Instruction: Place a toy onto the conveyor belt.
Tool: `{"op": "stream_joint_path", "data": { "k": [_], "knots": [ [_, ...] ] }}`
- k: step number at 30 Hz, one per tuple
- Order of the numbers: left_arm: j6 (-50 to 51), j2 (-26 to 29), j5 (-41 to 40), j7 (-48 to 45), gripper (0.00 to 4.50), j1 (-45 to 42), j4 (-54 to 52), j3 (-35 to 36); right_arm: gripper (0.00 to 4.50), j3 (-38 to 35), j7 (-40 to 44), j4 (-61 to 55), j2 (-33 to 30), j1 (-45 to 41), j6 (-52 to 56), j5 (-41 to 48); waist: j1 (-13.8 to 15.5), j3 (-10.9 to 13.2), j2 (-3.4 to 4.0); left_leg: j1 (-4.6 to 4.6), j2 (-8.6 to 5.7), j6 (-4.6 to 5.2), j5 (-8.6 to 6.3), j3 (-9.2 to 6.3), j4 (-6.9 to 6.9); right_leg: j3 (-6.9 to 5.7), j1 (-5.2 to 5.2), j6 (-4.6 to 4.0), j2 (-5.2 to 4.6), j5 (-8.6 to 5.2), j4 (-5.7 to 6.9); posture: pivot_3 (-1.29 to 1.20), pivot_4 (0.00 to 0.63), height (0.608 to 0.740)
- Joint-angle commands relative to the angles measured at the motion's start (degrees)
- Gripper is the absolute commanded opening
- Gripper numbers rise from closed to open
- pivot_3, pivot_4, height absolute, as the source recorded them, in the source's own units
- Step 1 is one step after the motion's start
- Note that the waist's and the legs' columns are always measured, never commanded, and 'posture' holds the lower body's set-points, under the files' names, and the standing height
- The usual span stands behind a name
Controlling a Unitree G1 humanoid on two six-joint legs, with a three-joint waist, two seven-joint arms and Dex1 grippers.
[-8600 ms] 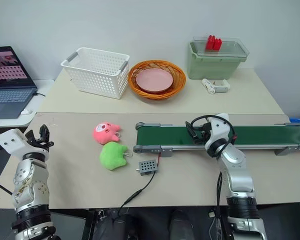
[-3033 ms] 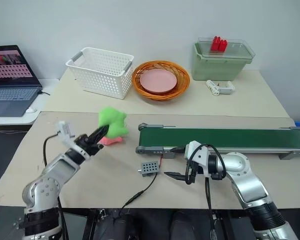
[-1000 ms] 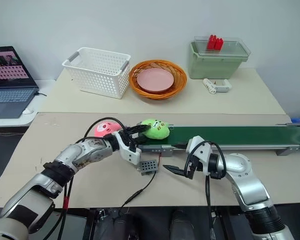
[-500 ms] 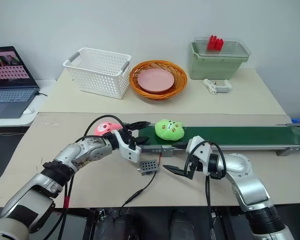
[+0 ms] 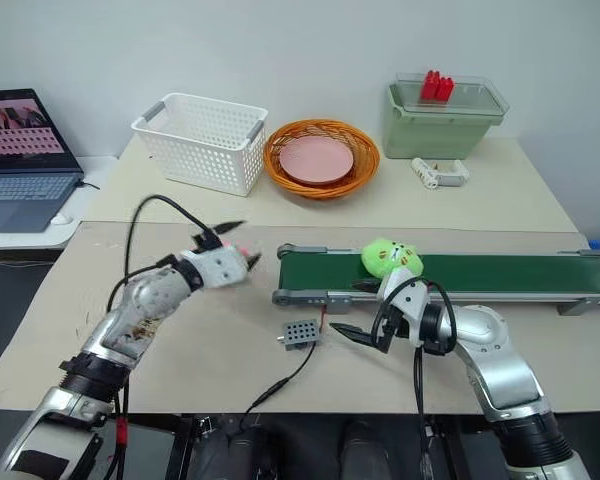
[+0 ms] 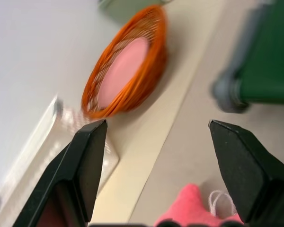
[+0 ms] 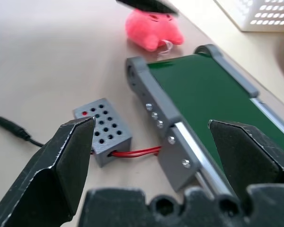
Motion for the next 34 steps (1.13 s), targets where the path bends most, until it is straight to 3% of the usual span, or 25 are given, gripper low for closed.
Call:
{"op": "stream_joint_path", "data": {
  "k": [1, 9, 14, 17, 22, 29, 34],
  "knots": [
    [17.3, -6.7, -8.0, 5.0, 3.65, 6.2, -11.3, 10.3, 4.50, -5.3, -6.5, -3.6, 2.3, 1.3, 1.0, 1.1, 0.0, 0.0, 0.00, 0.01, 0.00, 0.00, 0.00, 0.00, 0.00, 0.02, 0.00, 0.02, 0.00, 0.00, 0.02, 0.00, 0.150, 0.740],
    [25.1, -18.8, -13.5, 18.1, 3.65, 15.3, -20.8, 23.0, 4.50, -10.7, -18.9, -5.7, 7.1, 2.0, 4.2, -0.4, 0.2, 0.0, 0.00, 0.15, 0.01, -0.05, 0.02, -0.08, 0.00, 0.03, 0.17, 0.01, 0.04, 0.00, 0.05, 0.00, 0.150, 0.740],
    [20.5, -20.1, -16.5, 19.5, 3.65, 19.2, -20.1, 27.1, 4.50, -12.3, -24.2, -4.1, 9.6, 2.0, 3.5, -1.5, 0.0, 0.0, 0.00, 0.32, -0.01, 0.22, -0.18, -0.08, -0.01, 0.08, 0.40, -0.01, 0.02, -0.01, -0.11, 0.00, 0.150, 0.740],
    [18.2, -18.6, -19.9, 19.9, 3.65, 19.5, -16.1, 32.7, 4.50, -13.4, -25.7, -2.3, 9.8, 1.9, 2.9, -1.9, 0.0, 0.0, -0.01, 0.30, 0.00, 0.07, -0.10, -0.08, -0.01, 0.06, 0.38, -0.04, 0.02, -0.01, -0.15, 0.00, 0.150, 0.740],
    [13.8, -13.4, -21.0, 18.8, 3.65, 18.3, -8.8, 35.6, 4.50, -14.6, -26.7, -0.1, 10.1, 0.9, 2.0, -1.8, -0.1, 0.0, 0.00, 0.32, 0.00, 0.15, -0.15, -0.08, -0.02, 0.03, 0.38, -0.07, 0.03, -0.03, -0.13, 0.00, 0.150, 0.740],
    [9.3, -10.0, -22.6, 16.0, 3.65, 15.9, 0.8, 34.5, 4.50, -15.7, -29.2, 6.4, 10.3, -0.4, -2.3, -4.1, -0.1, 0.0, 0.00, 0.31, -0.01, 0.09, -0.12, -0.05, -0.02, 0.02, 0.42, -0.07, 0.03, -0.03, -0.20, 0.00, 0.150, 0.740],
    [8.8, -10.6, -24.4, 15.7, 3.65, 14.0, 1.5, 33.4, 4.50, -15.3, -29.2, 7.3, 10.5, -1.0, -3.2, -4.1, -0.2, 0.0, 0.00, 0.31, 0.00, 0.01, -0.07, -0.03, -0.02, 0.02, 0.40, -0.07, 0.03, -0.03, -0.16, 0.00, 0.150, 0.740]
  ]
}}
